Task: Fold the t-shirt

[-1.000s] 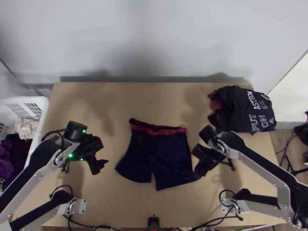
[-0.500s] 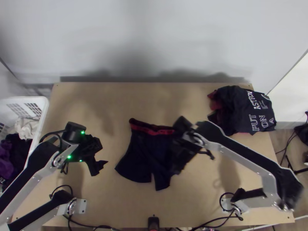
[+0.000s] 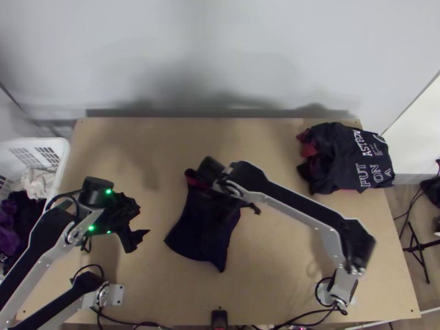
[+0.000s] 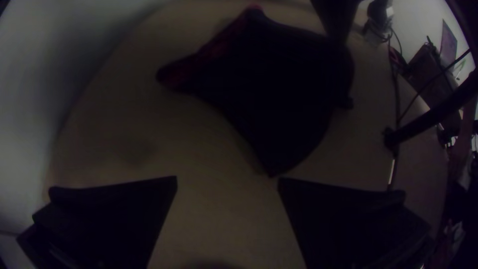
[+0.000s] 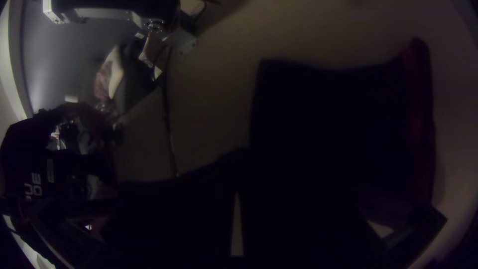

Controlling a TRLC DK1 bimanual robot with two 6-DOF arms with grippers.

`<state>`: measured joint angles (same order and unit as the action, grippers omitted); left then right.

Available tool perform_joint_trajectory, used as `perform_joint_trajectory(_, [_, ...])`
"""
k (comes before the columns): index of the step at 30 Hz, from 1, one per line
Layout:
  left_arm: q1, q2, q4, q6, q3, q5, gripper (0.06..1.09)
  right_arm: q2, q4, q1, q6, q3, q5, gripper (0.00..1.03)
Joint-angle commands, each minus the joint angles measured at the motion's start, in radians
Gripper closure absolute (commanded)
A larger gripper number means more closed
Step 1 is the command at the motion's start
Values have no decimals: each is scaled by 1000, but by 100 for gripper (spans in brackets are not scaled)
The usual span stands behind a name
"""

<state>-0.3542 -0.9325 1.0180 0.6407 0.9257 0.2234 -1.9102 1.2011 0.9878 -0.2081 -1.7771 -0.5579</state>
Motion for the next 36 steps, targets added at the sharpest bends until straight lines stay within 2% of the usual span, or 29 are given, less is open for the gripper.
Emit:
perform_joint_trajectory(1, [37,20,5,4,-11,1,10,-142,6,49,4,-165,1,100])
perform_joint_trajectory(17, [135,18,1,70,-8,16,10,-474,6,72,-2,-518,0,100])
perform_joint_trajectory(30, [179,0,-2,108,-4,28,10,-627,-46,98,-11,-535,3,100])
perform_joint_trajectory(31, [179,-2,-4,108,-2,28,10,-635,-46,98,-8,-539,1,92])
perform_joint_trajectory(36, [193,-8,-4,122,9,28,10,-636,-38,94,15,-541,7,30])
